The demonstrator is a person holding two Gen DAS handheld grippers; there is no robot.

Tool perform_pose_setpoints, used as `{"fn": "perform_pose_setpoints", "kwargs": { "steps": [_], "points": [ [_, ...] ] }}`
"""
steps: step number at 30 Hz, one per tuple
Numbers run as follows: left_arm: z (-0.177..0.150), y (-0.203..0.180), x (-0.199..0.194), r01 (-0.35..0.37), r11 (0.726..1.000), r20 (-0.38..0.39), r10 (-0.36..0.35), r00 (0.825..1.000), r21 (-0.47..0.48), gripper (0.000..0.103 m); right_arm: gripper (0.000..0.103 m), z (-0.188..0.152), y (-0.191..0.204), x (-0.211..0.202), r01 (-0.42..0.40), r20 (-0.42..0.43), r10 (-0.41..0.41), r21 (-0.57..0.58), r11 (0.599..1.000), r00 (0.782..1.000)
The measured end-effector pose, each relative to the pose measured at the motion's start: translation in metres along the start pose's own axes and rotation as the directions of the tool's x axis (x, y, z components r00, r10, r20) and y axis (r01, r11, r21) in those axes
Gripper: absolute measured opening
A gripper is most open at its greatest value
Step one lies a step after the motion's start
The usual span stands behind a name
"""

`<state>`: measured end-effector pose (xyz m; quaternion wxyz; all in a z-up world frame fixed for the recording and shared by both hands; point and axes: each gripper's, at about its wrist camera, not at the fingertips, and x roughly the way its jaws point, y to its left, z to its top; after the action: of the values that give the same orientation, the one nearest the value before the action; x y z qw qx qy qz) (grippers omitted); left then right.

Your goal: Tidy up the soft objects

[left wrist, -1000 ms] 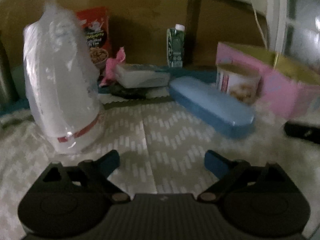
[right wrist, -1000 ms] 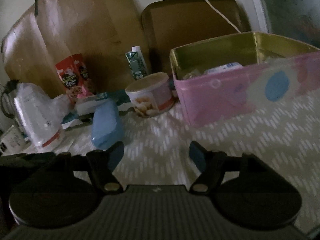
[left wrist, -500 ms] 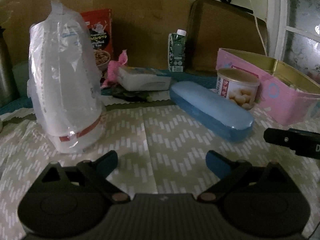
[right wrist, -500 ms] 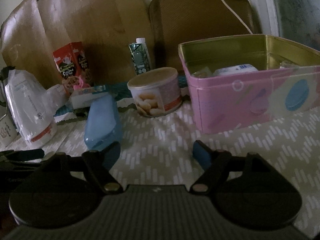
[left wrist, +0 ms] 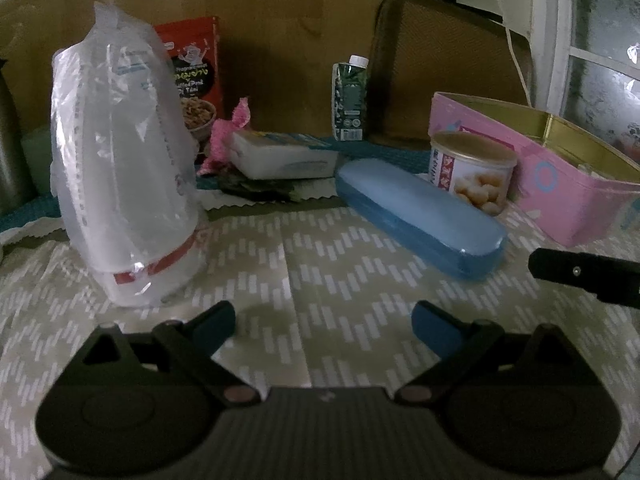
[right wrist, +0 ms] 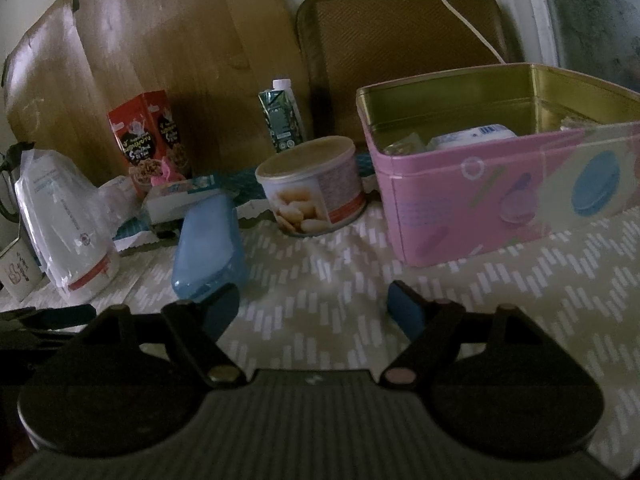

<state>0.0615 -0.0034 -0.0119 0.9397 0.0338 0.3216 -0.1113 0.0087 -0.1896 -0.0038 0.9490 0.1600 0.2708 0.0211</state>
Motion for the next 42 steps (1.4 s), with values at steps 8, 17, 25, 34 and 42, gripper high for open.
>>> {"fn": "perform_pose_setpoints", "kwargs": {
  "steps": [8, 17, 25, 34, 42],
  "points": [
    [0.001, -0.002, 0.001, 0.01, 1.0, -0.006, -0.01, 1.0, 0.013, 0.101, 0.083, -0.001, 0.003, -0.002, 0.03, 0.009, -0.03, 0.011, 0.999, 0.999],
    [0.0, -0.006, 0.001, 0.099, 0.993, -0.011, -0.099, 0.995, 0.067, 0.102, 0.083, -0.001, 0.006, -0.003, 0.15, 0.028, -0.151, 0.036, 0.988, 0.988],
    [-0.001, -0.018, 0.004, 0.097, 0.987, -0.027, -0.095, 0.995, 0.126, 0.103, 0.084, -0.002, 0.007, -0.003, 0.152, 0.03, -0.153, 0.037, 0.988, 0.988],
    [-0.001, -0.013, 0.004, 0.055, 0.994, -0.021, -0.053, 0.998, 0.097, 0.103, 0.094, 0.0, 0.009, 0.0, 0.122, 0.007, -0.122, 0.002, 0.993, 0.993],
    [0.001, -0.007, 0.005, -0.012, 0.999, -0.023, 0.013, 1.0, 0.047, 0.103, 0.093, -0.001, 0.01, -0.004, 0.024, -0.006, -0.024, -0.025, 0.999, 1.0]
  ]
}}
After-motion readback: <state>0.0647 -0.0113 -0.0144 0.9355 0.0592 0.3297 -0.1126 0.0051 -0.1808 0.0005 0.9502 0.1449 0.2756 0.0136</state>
